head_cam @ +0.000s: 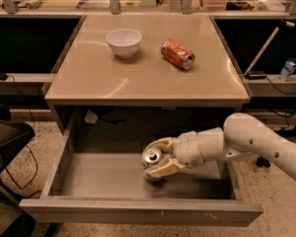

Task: Place 7up can into top drawer

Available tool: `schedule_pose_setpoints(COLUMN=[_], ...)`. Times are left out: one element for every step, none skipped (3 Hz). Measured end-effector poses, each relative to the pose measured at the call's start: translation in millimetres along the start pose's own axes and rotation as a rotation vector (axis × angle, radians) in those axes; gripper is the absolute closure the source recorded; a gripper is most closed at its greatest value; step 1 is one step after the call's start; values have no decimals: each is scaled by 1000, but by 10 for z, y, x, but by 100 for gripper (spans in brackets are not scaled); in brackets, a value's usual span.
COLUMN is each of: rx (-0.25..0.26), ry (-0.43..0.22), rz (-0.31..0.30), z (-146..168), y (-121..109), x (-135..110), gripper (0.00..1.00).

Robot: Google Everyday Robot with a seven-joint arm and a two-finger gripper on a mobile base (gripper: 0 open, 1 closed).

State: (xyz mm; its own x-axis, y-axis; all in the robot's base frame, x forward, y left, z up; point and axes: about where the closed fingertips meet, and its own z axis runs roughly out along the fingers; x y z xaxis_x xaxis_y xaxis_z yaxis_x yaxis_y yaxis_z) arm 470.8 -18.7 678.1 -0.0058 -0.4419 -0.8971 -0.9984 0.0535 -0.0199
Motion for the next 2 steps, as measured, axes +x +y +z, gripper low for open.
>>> schedule_pose_setpoints(rx=[0,0], ry=[0,0], rz=[0,0], z=[0,1], y=[0,0], x=[0,0], gripper=[12,0])
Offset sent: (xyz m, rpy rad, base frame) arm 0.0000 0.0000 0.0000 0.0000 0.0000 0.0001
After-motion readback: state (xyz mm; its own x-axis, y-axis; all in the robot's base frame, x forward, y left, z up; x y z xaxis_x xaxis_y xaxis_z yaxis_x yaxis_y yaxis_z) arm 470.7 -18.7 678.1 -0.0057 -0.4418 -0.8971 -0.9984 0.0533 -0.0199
